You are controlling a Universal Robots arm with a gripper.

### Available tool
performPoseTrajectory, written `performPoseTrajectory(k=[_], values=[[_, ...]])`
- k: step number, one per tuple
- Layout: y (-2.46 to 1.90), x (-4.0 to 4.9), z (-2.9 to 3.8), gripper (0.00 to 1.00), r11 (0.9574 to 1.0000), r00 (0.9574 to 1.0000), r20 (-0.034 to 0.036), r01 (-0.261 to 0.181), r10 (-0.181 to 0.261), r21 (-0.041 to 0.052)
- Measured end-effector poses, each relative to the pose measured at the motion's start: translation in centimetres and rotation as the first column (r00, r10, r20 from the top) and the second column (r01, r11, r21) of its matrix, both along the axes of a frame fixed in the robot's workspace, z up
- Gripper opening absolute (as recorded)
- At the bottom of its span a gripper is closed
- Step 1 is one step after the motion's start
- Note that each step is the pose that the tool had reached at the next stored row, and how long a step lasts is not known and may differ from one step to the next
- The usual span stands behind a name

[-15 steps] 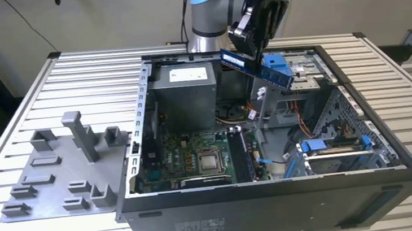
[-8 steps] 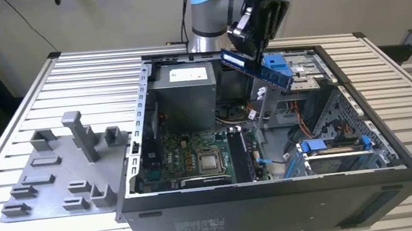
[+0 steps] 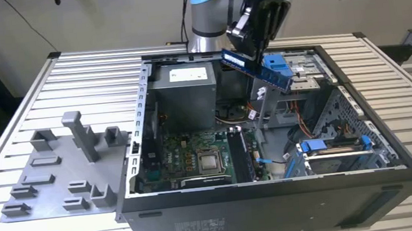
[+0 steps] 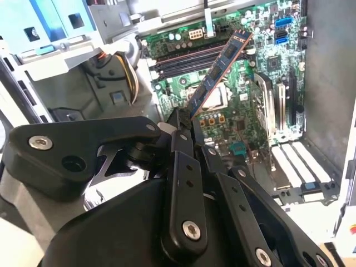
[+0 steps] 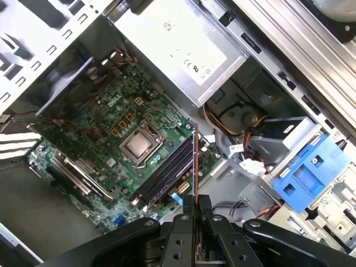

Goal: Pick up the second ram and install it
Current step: 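Insert the second ram into the second slot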

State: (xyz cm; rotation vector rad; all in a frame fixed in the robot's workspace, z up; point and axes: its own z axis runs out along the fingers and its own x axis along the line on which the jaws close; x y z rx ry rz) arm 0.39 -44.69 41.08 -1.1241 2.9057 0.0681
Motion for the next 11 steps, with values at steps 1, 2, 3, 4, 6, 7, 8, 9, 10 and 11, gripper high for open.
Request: performPoseTrajectory(k=[1,2,3,4,6,7,8,9,10,11], values=[[-0.01,0.00,-0.01,0.14,1.0000,1.0000,0.0000,0.008,-0.008,0.0000],[-0.01,0.00,-0.02,0.14,0.9998,0.9998,0.0000,0.018,-0.018,0.0000],[-0.01,0.00,-0.03,0.14,0.9996,0.9996,0.0000,0.030,-0.030,0.0001],[-0.01,0.00,-0.04,0.14,0.9992,0.9992,0.0000,0.040,-0.040,0.0000],[-0.02,0.00,-0.07,0.14,0.9980,0.9980,0.0000,0.063,-0.063,0.0001],[-0.02,0.00,-0.09,0.14,0.9972,0.9972,0.0000,0.075,-0.075,0.0001],[-0.02,0.00,-0.10,0.14,0.9963,0.9963,0.0000,0.086,-0.086,0.0001],[-0.03,0.00,-0.12,0.14,0.9952,0.9952,0.0000,0.098,-0.098,0.0001],[-0.04,0.00,-0.14,0.14,0.9940,0.9940,0.0000,0.109,-0.109,0.0001],[-0.05,0.00,-0.15,0.14,0.9926,0.9926,0.0000,0.121,-0.121,0.0000]])
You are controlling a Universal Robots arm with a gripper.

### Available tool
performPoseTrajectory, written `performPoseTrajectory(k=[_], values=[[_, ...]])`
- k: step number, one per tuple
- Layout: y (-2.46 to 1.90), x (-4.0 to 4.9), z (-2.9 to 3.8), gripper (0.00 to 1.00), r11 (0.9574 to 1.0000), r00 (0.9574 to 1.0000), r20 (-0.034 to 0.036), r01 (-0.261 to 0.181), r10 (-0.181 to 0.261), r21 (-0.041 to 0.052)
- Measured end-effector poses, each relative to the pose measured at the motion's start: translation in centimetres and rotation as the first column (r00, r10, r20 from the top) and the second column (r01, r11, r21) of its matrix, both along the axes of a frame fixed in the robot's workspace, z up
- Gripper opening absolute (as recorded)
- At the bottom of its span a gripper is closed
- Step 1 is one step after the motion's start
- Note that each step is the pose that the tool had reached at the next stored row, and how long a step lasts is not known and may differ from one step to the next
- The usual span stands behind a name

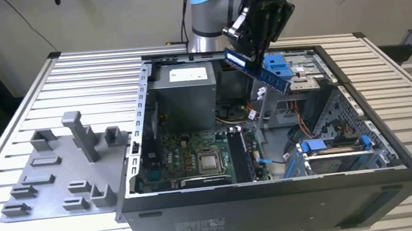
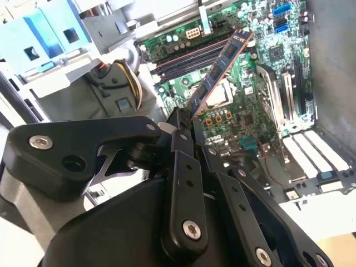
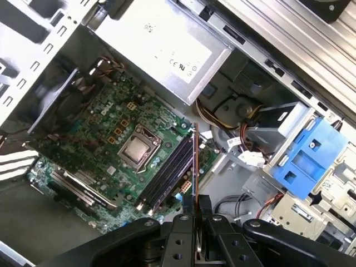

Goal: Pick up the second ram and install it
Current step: 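Insert the second ram into the second slot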

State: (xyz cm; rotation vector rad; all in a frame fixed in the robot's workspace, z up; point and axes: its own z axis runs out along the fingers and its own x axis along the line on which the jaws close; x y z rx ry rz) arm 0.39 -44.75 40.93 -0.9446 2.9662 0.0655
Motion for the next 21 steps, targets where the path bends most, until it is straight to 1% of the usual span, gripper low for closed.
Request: performPoseTrajectory(k=[3,6,8,10,11,13,16,19,21], values=[[0.00,0.00,-0.05,0.14,0.9991,0.9991,0.0000,0.042,-0.042,0.0000],[-0.01,0.00,-0.12,0.14,0.9964,0.9964,0.0000,0.085,-0.085,0.0000],[-0.01,0.00,-0.21,0.14,0.9937,0.9937,0.0000,0.112,-0.112,-0.0001],[-0.01,0.00,-0.31,0.14,0.9895,0.9895,0.0000,0.145,-0.145,0.0000],[-0.01,0.00,-0.34,0.14,0.9869,0.9869,0.0000,0.161,-0.161,0.0000],[-0.01,0.00,-0.43,0.14,0.9806,0.9806,-0.0001,0.196,-0.196,-0.0001],[-0.01,0.00,-0.53,0.14,0.9699,0.9699,-0.0001,0.243,-0.243,-0.0001],[-0.01,0.00,-0.64,0.14,0.9576,0.9576,-0.0007,0.288,-0.288,-0.0001],[-0.01,0.00,-0.72,0.14,0.9485,0.9485,-0.0016,0.317,-0.317,-0.0005]])
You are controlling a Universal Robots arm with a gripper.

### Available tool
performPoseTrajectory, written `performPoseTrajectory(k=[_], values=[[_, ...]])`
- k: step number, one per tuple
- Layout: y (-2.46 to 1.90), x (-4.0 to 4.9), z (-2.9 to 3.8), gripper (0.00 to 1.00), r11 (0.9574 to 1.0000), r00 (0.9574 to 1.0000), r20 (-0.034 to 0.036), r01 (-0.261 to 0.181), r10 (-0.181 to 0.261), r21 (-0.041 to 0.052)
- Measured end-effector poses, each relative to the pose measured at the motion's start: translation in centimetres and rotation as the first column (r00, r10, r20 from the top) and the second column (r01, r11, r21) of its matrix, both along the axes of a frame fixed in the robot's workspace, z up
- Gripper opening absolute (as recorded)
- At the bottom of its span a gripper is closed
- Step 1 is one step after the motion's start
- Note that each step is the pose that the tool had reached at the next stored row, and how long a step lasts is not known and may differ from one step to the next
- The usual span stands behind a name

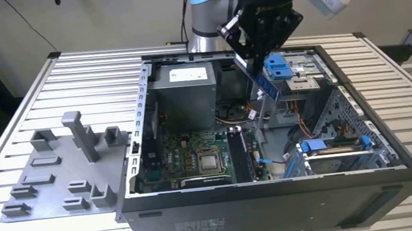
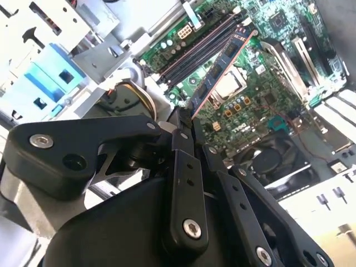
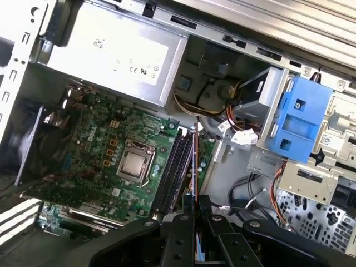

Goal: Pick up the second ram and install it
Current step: 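Insert the second ram into the second slot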

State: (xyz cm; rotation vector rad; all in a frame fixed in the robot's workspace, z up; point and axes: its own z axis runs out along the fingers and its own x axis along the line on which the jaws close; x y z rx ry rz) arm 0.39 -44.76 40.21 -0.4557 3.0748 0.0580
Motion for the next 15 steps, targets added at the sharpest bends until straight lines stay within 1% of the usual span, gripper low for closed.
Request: performPoseTrajectory(k=[3,6,10,15], values=[[0.00,0.00,-0.18,0.14,0.9988,0.9988,-0.0015,0.050,-0.050,-0.0001],[0.00,0.00,-0.38,0.14,0.9954,0.9954,-0.0019,0.095,-0.095,-0.0003],[0.00,0.00,-0.67,0.14,0.9894,0.9894,-0.0020,0.146,-0.146,-0.0003],[-0.01,0.00,-1.00,0.14,0.9799,0.9799,-0.0020,0.199,-0.199,-0.0004]])
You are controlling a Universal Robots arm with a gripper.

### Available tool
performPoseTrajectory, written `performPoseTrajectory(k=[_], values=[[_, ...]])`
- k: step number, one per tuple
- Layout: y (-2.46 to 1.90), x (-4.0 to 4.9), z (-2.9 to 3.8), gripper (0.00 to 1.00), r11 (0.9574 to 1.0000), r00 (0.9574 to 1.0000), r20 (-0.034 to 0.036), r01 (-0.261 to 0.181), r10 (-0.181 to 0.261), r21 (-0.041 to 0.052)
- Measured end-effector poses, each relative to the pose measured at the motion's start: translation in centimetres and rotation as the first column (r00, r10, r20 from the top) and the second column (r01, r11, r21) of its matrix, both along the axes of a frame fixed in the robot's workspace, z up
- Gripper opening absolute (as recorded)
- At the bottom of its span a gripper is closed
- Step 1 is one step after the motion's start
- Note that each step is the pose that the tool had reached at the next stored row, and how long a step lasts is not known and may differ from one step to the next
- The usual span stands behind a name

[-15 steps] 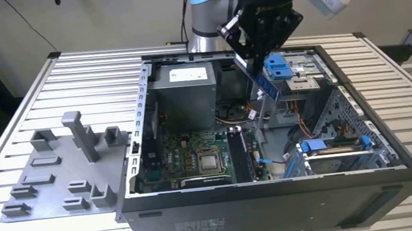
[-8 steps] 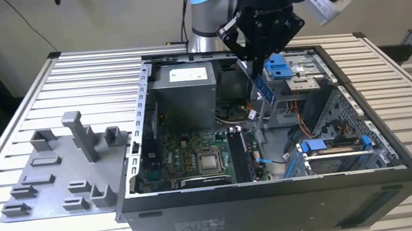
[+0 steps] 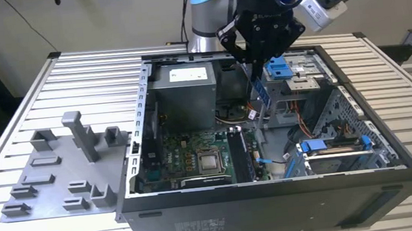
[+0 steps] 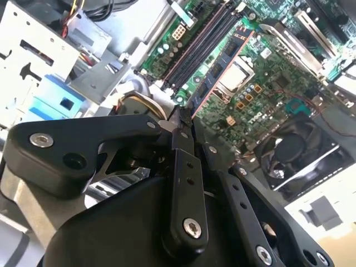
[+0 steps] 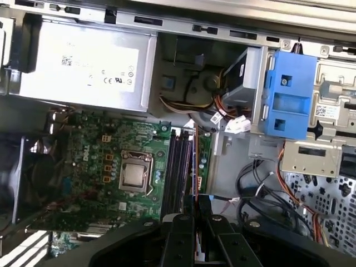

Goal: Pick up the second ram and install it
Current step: 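Insert the second ram into the second slot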

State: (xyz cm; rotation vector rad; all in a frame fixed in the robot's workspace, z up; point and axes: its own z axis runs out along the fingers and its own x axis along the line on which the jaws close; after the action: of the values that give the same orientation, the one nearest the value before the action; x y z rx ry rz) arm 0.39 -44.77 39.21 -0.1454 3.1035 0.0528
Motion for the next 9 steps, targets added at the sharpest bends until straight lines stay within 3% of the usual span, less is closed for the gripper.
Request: performPoseTrajectory(k=[9], values=[[-0.05,0.00,-0.63,0.14,0.9974,0.9974,-0.0006,0.072,-0.072,-0.0004]])
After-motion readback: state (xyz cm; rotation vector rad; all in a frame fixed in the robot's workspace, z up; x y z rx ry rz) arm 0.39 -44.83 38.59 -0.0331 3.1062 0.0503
